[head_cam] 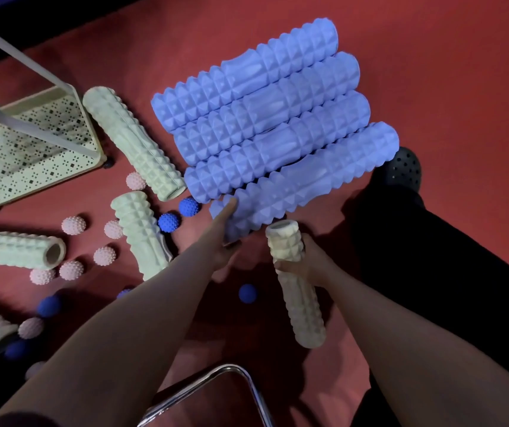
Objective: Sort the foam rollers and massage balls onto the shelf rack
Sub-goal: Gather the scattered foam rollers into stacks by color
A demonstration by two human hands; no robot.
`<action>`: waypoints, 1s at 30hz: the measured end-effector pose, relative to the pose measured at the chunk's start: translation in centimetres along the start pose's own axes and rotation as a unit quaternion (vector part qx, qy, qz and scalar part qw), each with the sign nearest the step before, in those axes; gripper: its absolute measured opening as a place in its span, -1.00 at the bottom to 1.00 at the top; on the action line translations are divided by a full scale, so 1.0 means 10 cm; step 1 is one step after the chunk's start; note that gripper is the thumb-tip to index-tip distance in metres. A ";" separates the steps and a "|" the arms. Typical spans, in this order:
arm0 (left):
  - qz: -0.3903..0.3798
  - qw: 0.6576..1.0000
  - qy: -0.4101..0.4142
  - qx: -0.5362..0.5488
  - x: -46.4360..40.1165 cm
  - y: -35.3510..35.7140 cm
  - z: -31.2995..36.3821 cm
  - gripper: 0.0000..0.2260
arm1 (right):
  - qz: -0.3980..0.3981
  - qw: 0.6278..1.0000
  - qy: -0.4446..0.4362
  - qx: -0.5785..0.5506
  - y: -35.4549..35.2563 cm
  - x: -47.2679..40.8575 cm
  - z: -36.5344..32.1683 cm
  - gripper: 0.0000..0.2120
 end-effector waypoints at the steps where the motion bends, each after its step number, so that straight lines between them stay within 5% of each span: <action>1: -0.030 0.999 0.015 0.006 0.04 0.05 0.04 -0.50 | -0.008 1.000 0.006 -0.014 0.02 0.00 0.02 -0.52; 13: -0.015 0.980 0.200 -0.009 0.43 -0.24 0.98 -0.47 | 0.042 0.999 0.005 0.008 0.07 -0.21 -0.37 -0.51; 16: -0.008 0.981 0.194 -0.014 0.39 -0.25 1.23 -0.28 | 0.057 0.998 0.002 0.032 0.12 -0.40 -0.54 -0.27; 21: 0.002 0.986 0.158 0.045 0.29 -0.19 1.44 -0.18 | 0.074 0.993 0.029 0.084 0.14 -0.61 -0.49 -0.40; 26: 0.078 0.988 0.137 0.012 0.10 -0.31 1.44 -0.46 | 0.056 0.993 0.052 0.087 0.23 -0.60 -0.35 -0.29; 30: 0.084 0.982 0.158 -0.059 0.08 -0.39 1.42 -0.46 | 0.024 0.995 0.055 0.074 0.40 -0.56 -0.32 -0.14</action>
Point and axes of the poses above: each hand's wrist, its own x-axis away from the middle knuckle, its own y-axis out of the palm, z = x × y, the point moved 8 cm from there along -x, towards the middle knuckle, and after that the axes turned 4 degrees about z, right-handed, at the moved point
